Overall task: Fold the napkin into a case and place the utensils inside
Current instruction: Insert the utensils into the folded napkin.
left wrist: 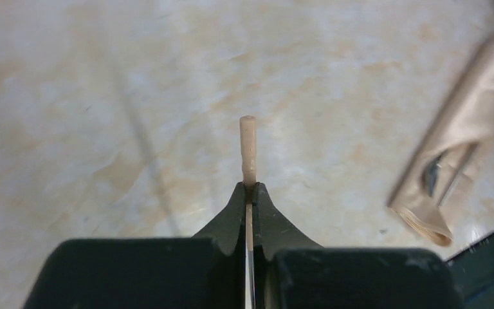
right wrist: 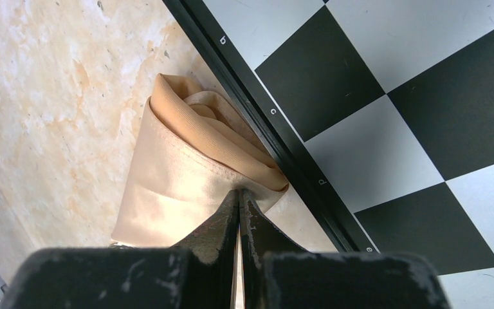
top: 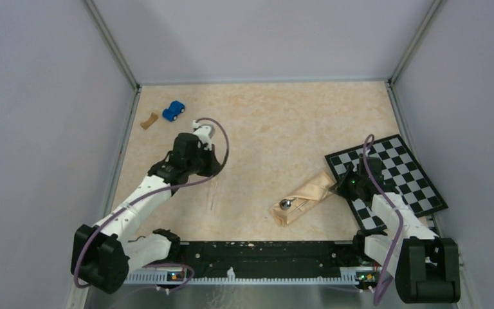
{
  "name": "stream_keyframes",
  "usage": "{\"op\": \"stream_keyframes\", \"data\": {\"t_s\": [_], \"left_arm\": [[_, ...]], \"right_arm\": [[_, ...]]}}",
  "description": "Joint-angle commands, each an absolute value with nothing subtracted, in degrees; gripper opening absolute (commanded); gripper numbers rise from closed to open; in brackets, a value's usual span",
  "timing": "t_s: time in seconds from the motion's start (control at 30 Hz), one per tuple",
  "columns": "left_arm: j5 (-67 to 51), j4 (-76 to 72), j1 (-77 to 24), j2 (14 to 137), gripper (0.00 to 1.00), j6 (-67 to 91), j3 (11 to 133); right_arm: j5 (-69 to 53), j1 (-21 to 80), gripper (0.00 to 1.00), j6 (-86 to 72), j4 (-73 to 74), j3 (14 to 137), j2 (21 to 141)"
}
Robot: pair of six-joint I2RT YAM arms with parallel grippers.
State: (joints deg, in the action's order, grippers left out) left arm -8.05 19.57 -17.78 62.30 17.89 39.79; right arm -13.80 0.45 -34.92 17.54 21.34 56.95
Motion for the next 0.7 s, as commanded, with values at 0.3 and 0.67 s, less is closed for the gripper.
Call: {"op": "stream_keyframes", "data": {"t_s": [0.3, 0.67], "left_arm": [[-10.0, 32.2, -58.2, 89.5, 0.00, 0.7, 68.1], [-13.8, 34.0, -64.1, 109.2, 0.00, 4.0, 83.0]], "right_arm": [[-13.0, 0.2, 0.00, -34.6, 16.6, 21.0, 56.7], [-12.7, 0.2, 0.00, -34.9, 16.7, 21.4, 56.6]]}}
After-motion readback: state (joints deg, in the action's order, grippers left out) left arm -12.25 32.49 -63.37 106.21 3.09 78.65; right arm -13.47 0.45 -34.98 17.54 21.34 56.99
